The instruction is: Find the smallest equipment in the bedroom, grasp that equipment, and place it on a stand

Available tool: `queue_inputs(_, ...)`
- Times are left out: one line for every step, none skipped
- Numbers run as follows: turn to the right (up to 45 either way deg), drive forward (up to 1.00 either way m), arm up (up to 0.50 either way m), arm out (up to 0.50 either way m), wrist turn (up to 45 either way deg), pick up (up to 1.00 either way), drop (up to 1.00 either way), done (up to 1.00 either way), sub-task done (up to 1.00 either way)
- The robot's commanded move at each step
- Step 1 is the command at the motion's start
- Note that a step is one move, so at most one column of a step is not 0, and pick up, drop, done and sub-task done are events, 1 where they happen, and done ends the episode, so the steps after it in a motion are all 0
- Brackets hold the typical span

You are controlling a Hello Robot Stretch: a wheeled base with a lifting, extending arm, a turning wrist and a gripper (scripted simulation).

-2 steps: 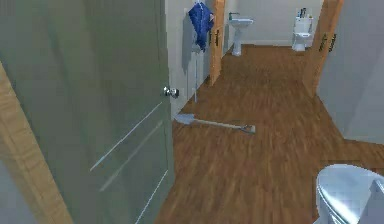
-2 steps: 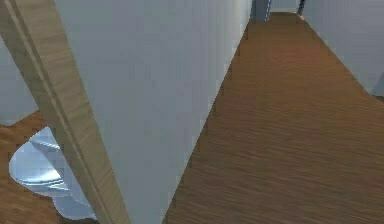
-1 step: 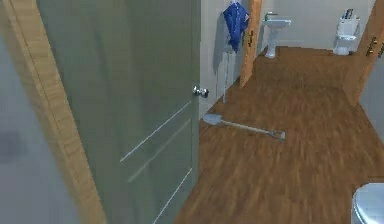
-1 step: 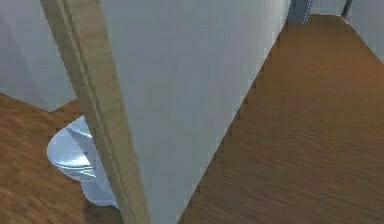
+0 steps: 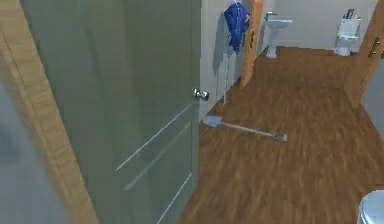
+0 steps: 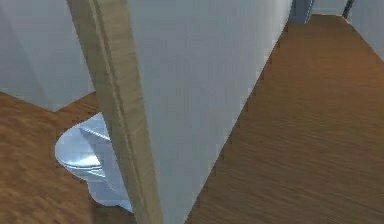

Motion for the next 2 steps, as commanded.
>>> queue_inputs(24.0,0.0,0.0,0.0,0.0,0.0,0.0,0.0,0.0)
queue_inputs(0.0,0.5,0.0,0.0,0.0,0.0,0.0,0.0,0.0)
